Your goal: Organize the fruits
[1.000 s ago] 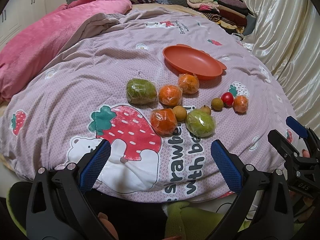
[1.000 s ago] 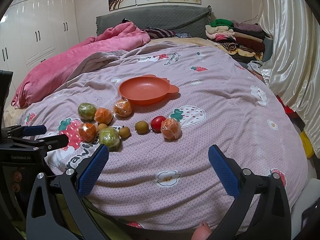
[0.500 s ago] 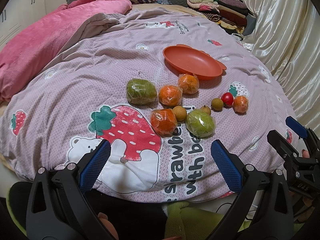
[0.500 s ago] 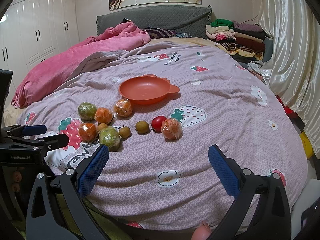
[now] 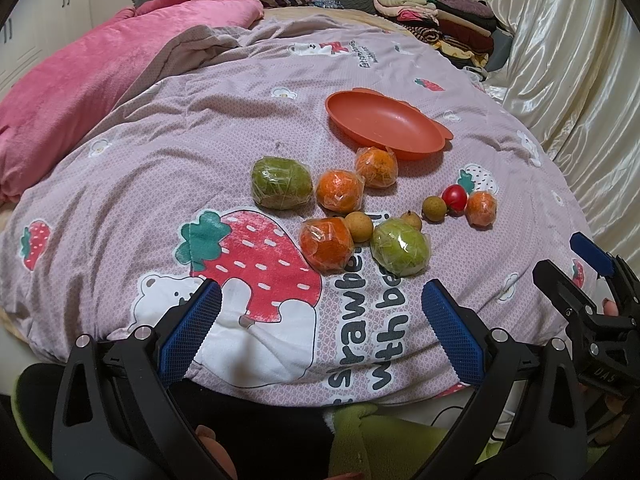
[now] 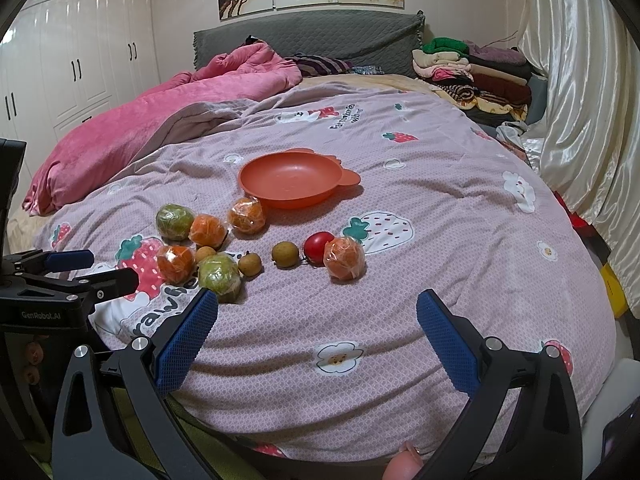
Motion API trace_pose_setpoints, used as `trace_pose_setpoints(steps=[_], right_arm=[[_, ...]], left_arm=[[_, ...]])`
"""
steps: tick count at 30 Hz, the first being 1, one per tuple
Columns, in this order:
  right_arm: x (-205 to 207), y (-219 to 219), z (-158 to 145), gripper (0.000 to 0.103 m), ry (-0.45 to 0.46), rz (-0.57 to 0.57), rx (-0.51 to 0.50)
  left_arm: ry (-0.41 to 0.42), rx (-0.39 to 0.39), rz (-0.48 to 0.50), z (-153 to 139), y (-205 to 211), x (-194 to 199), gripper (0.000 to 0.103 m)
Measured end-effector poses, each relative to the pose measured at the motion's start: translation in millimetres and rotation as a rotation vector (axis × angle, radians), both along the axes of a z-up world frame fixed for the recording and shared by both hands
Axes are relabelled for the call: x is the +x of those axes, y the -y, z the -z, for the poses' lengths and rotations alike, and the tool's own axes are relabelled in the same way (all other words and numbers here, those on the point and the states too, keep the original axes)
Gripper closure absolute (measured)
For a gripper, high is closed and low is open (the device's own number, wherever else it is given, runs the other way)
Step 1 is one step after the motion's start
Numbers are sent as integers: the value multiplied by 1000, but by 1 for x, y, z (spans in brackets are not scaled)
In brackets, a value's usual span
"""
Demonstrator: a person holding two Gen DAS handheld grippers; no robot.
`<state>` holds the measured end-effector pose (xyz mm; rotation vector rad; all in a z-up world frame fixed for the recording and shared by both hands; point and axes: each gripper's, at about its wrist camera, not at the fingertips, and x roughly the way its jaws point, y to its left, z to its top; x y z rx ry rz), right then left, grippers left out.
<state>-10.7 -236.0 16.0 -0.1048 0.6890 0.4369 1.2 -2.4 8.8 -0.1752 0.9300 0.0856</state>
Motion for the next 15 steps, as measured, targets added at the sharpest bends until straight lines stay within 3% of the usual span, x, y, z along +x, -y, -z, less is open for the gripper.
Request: trace_pose_setpoints(steps=[15], right_arm=[[14, 7, 5, 4, -16, 12, 2]], left_arm=[[-28, 8, -5, 14, -8, 12, 8]])
